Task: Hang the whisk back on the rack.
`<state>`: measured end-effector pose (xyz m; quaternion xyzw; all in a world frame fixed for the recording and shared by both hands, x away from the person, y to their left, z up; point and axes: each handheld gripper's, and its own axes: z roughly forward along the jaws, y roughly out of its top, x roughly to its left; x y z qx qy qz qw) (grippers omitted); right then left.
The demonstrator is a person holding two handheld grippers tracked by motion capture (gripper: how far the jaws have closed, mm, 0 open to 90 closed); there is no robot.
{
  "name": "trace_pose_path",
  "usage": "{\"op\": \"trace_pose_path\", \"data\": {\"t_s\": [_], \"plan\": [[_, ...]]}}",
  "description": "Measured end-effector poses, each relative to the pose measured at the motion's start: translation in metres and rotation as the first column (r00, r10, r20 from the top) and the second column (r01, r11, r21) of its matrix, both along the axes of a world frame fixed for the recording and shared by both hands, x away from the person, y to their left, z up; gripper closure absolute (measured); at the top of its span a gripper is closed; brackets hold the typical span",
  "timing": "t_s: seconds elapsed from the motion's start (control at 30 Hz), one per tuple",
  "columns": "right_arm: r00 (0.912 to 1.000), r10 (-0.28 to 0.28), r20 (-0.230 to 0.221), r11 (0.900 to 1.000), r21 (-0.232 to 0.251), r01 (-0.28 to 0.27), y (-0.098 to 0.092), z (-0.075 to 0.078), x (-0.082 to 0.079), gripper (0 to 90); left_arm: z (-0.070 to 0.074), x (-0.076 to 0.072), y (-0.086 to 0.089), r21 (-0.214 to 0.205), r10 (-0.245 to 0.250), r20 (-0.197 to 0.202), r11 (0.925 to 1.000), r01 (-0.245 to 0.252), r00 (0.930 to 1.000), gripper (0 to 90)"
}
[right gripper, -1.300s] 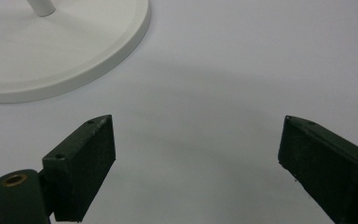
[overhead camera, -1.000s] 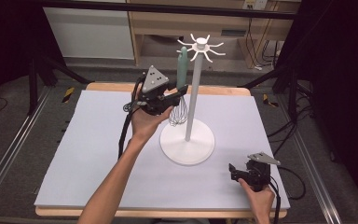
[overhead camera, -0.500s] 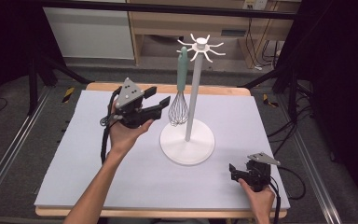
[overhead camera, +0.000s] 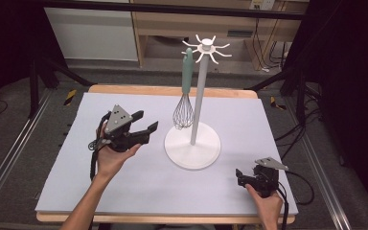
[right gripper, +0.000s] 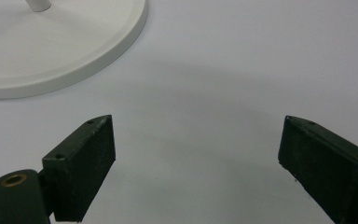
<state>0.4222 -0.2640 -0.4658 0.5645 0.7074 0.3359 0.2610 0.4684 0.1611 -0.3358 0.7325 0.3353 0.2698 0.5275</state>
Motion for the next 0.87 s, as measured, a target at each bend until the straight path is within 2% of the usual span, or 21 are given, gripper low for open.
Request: {"op": "trace_pose_path", "data": {"t_s": [0.13, 0.3, 0.47, 0.6, 0.8, 0.87], "plan": [[1.0, -0.001, -0.003, 1.0, 0.0, 0.001, 0.0, 0.0, 0.0, 11.3, -0.018, -0.003, 0.009, 0.012, 0.016, -0.034, 0.9998, -0.015, 0.9993, 36.3], [0.9999, -0.009, -0.01, 1.0, 0.001, 0.009, -0.002, -0.001, 0.0, 11.2, -0.043, -0.005, 0.023, 0.026, 0.05, -0.087, 0.9985, -0.048, 0.995, 35.5], [0.9996, -0.014, -0.022, 0.9999, 0.004, 0.014, -0.003, -0.002, 0.0, 11.1, -0.066, -0.007, 0.038, 0.048, 0.106, -0.137, 0.9938, -0.1, 0.9849, 33.3], [0.9993, -0.016, -0.032, 0.9999, 0.0, 0.016, -0.004, -0.004, 0.0, 11.0, -0.081, -0.008, 0.051, 0.051, 0.141, -0.177, 0.9896, -0.134, 0.9741, 31.1], [0.9984, -0.025, -0.051, 0.9997, 0.0, 0.025, -0.006, -0.006, 0.001, 10.7, -0.097, -0.014, 0.073, 0.082, 0.197, -0.202, 0.9795, -0.184, 0.9594, 29.7], [0.9981, -0.025, -0.056, 0.9997, -0.001, 0.025, -0.006, -0.007, 0.001, 10.7, -0.101, -0.016, 0.079, 0.079, 0.209, -0.21, 0.9773, -0.196, 0.955, 29.2]]}}
